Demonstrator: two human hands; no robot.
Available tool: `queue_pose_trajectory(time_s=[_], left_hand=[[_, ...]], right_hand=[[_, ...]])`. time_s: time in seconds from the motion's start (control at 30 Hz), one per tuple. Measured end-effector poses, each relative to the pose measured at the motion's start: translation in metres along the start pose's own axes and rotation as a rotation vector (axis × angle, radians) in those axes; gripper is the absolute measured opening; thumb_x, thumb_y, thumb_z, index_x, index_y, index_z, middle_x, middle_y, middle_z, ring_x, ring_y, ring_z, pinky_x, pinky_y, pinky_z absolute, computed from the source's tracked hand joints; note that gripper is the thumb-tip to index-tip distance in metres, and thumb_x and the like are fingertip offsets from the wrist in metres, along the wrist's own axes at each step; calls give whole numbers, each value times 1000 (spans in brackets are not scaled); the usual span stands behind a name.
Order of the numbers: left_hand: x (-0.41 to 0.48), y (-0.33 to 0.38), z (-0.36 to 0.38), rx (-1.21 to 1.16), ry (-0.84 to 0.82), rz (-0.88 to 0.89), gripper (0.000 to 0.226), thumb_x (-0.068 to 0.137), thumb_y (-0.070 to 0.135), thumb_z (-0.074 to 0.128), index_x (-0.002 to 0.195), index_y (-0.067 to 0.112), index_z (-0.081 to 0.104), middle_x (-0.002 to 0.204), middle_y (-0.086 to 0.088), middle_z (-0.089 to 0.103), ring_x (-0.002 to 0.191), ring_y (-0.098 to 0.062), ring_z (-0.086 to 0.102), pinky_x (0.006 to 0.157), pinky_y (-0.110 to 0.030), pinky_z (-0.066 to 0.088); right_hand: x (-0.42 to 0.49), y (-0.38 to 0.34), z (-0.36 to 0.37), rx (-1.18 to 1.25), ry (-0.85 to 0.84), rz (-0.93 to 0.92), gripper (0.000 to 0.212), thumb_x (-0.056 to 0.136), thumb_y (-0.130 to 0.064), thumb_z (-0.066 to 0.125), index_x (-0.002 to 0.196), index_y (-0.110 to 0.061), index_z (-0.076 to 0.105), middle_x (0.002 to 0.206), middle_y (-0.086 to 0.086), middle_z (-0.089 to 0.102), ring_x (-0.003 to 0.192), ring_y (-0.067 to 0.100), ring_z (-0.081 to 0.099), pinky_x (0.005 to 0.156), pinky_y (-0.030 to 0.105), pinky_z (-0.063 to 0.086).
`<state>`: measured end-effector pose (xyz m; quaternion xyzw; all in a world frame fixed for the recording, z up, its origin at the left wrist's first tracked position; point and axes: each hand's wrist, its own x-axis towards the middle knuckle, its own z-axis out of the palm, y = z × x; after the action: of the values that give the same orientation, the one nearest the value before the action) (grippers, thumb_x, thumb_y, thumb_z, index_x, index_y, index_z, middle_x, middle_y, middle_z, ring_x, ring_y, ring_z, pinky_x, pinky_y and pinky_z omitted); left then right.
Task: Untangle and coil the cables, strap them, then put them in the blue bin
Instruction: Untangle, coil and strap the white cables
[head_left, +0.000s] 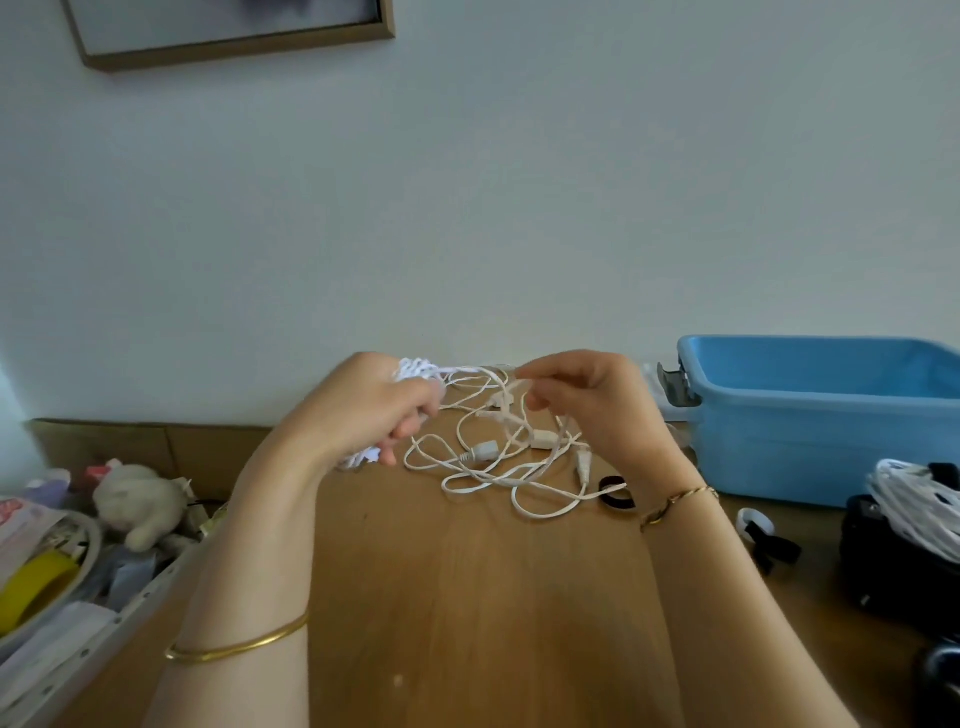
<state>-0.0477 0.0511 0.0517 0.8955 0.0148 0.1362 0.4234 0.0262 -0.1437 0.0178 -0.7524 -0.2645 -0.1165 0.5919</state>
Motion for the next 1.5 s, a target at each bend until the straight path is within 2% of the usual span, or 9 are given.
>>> queue_pose_trajectory(time_s=[0.17,0.37,0.57,0.67,0.8,1.03,1.13,1.37,1.5], left_hand=[[3,-12,-13,-5,320,-27,24,85,15,54,61,12,53,46,4,46,42,-16,43,53,-28,47],[9,-14,-12,-193,495,-51,22,88,19,54,73,6,62,46,5,52,36,-9,45,55,-31,51],[5,0,-2,-152,232,-43,19,87,14,53,69,9,59,45,5,44,39,-11,37,47,-26,45],[5,5,5,-104,164,-21,19,87,15,52,70,9,59,47,3,44,39,-12,36,47,-25,44],[5,8,11,-87,149,2,20,86,14,52,68,8,56,43,4,42,38,-13,34,44,-23,41],[9,-1,17,55,54,-54,21,83,21,53,67,10,58,41,6,44,37,-14,39,52,-30,47],[1,2,17,-200,-244,-92,16,83,19,59,73,6,62,43,2,36,37,-11,32,42,-23,41],[20,-11,9,-1515,-755,-185,19,86,14,59,80,-3,65,40,1,49,34,-9,42,44,-25,49],[22,-17,0,-1880,-387,-144,14,63,-6,68,74,-3,60,40,3,49,32,-12,47,39,-27,50]], right_hand=[[2,24,-2,-42,252,253,25,89,4,47,94,-9,68,69,5,63,47,12,52,53,27,48],[2,43,1,-302,345,401,27,92,-8,46,104,-15,68,95,10,67,82,25,57,69,32,46],[1,34,8,-506,76,368,30,86,-4,41,81,-19,66,75,1,58,64,15,49,60,28,40],[2,21,14,-160,94,271,31,87,-9,40,87,1,69,70,-1,59,63,13,48,61,27,36],[2,3,14,346,-176,246,45,97,-36,34,91,-15,73,90,4,75,94,14,66,94,36,43],[-4,2,21,249,-202,58,9,88,-14,64,80,-10,65,56,2,55,57,17,58,66,33,48],[0,8,15,286,-20,87,12,87,-14,65,78,-6,64,53,4,49,47,16,47,52,29,41],[-1,8,15,621,-232,307,11,83,-13,64,82,-2,65,61,5,54,34,6,38,32,15,30],[-1,8,11,540,-261,383,9,89,-5,59,96,-1,64,71,10,64,31,5,28,33,14,21]])
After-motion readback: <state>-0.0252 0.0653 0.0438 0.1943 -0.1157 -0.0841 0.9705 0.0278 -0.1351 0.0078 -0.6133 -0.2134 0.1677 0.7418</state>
